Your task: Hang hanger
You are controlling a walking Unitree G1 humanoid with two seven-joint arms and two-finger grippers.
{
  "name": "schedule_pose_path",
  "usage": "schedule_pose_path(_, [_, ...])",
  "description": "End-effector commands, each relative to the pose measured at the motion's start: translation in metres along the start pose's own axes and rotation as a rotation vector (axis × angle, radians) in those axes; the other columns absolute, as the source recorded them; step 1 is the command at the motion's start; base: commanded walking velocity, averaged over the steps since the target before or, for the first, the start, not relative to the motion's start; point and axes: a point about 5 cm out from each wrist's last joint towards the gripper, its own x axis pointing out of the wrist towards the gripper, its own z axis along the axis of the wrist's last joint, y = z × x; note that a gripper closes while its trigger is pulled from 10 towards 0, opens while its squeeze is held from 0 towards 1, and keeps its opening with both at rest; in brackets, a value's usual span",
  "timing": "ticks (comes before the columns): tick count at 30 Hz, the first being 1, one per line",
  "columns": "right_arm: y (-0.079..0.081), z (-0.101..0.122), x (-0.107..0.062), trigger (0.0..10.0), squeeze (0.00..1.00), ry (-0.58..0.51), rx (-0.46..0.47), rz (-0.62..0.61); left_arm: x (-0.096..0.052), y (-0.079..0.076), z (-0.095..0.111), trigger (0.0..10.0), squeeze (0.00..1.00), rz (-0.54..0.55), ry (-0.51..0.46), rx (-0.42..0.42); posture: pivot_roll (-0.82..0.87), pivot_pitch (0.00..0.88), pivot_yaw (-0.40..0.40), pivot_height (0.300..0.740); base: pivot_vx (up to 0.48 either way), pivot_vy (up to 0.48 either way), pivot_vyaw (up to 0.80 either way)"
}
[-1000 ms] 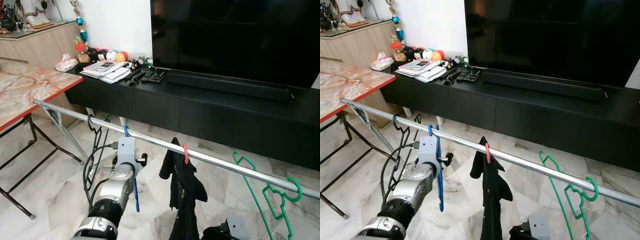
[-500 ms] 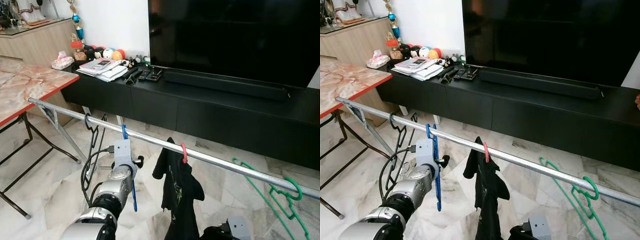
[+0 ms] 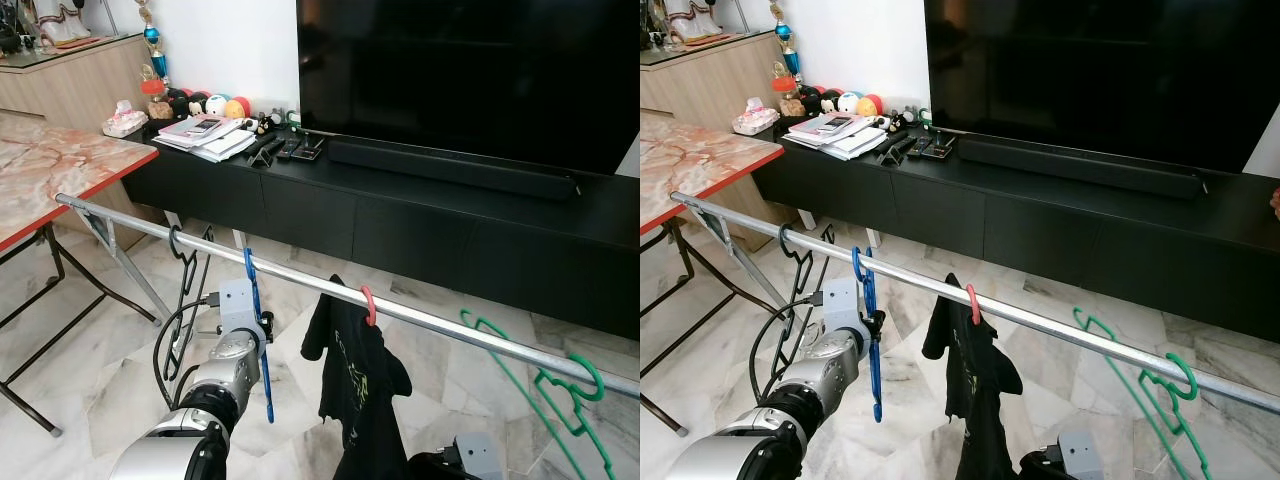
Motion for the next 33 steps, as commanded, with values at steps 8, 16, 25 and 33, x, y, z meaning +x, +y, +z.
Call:
schedule_pose_path(8, [0.0008, 0.0027, 0.0006, 10.0, 0.0, -0.012, -0.001, 0.002, 0.0006, -0.0058, 0.0053, 0.0, 0.0, -0.018, -0.014, -0.003, 0.04, 0.0, 0.001, 0.74, 0.0, 0.0, 0.0])
schedule_pose_path(16, [0.0011, 0.0025, 0.0006, 10.0, 0.0, -0.011, -0.003, 0.004, 0.0006, -0.0057, 0.0049, 0.0, 0.0, -0.024, -0.015, -0.015, 0.04, 0.0, 0.0, 0.74, 0.0, 0.0, 0.0])
schedule_pose_path(25, [0.0016, 0.0027, 0.0007, 10.0, 0.0, -0.011, -0.004, 0.006, 0.0004, -0.0071, 0.005, 0.0, 0.0, -0.034, -0.019, -0.011, 0.04, 0.0, 0.001, 0.74, 0.0, 0.0, 0.0])
schedule_pose_path(33, [0.0015, 0.0028, 0.0007, 10.0, 0.0, -0.011, -0.004, 0.006, 0.0003, -0.0076, 0.0043, 0.0, 0.0, -0.042, -0.018, -0.008, 0.04, 0.0, 0.0, 0.74, 0.0, 0.0, 0.0])
